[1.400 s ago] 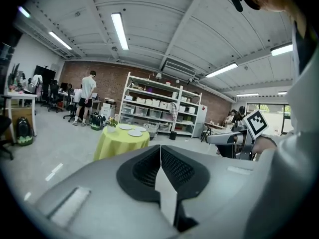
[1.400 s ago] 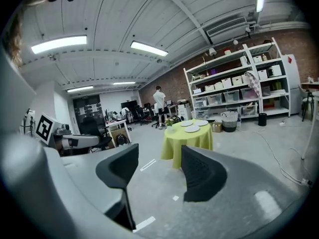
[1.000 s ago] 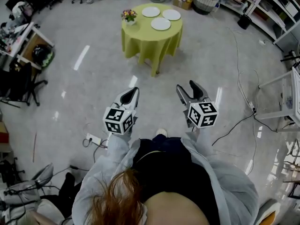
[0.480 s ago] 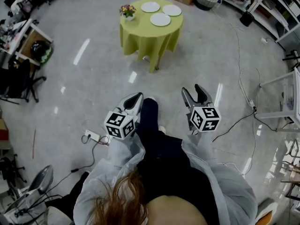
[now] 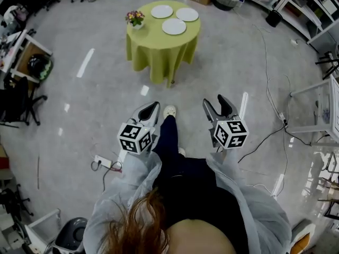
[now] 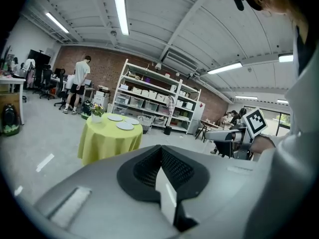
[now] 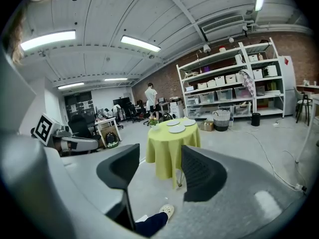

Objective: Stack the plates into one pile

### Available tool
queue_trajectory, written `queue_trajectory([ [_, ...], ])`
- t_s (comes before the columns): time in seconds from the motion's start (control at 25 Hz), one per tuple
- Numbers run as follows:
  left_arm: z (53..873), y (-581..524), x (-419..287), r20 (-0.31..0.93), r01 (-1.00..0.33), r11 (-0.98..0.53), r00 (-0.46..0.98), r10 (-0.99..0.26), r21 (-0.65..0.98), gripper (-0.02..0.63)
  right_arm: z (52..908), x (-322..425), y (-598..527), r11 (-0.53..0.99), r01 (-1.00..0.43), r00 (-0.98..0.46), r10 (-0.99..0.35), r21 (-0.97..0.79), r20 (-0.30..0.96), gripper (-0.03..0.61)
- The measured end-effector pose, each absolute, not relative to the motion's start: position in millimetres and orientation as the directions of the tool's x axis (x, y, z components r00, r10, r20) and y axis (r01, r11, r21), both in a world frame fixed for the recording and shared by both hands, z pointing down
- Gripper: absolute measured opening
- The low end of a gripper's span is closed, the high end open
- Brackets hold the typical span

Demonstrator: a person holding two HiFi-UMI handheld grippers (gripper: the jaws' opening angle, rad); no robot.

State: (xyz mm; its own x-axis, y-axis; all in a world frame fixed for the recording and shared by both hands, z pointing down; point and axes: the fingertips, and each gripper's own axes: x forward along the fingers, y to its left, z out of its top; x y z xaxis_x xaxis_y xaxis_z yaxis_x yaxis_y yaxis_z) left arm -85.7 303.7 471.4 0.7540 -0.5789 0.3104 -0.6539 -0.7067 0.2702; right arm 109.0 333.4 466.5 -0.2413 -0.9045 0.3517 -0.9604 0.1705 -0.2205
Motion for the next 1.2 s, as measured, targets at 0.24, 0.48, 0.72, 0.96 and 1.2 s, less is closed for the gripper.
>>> queue_trajectory([
  [0.24, 448.8, 232.3, -70.0, 0.263, -0.648, -0.706, 0.762, -0.592, 0.287, 0.01, 447.9, 120.7, 260.2, 0.181, -0.962, -0.244, -0.906, -0.206, 0.345, 0.256],
  [0.48, 428.7, 153.0, -63.6, 0.246, -0.638, -0.724, 0.77, -0.589, 0.264, 0.009, 429.0, 126.3, 183.5, 0.176, -0.963, -0.236, -0.915, -0.204, 0.326, 0.256],
  [0.72, 427.8, 85.4, -60.4, 0.253, -0.636, -0.724, 0.771, -0.584, 0.268, 0.009, 423.4, 132.3, 120.7, 0.169, -0.963, -0.231, -0.918, -0.21, 0.323, 0.256],
  [0.96, 430.1, 33.0, -53.2, 0.256, -0.618, -0.743, 0.785, -0.564, 0.256, 0.011, 424.2, 143.1, 70.3, 0.136, -0.964, -0.205, -0.927, -0.227, 0.315, 0.256],
  [1.2, 428.5, -4.9, -51.0, 0.258, -0.599, -0.763, 0.798, -0.545, 0.242, 0.01, 424.9, 141.2, 35.8, 0.122, -0.963, -0.194, -0.934, -0.242, 0.3, 0.256],
])
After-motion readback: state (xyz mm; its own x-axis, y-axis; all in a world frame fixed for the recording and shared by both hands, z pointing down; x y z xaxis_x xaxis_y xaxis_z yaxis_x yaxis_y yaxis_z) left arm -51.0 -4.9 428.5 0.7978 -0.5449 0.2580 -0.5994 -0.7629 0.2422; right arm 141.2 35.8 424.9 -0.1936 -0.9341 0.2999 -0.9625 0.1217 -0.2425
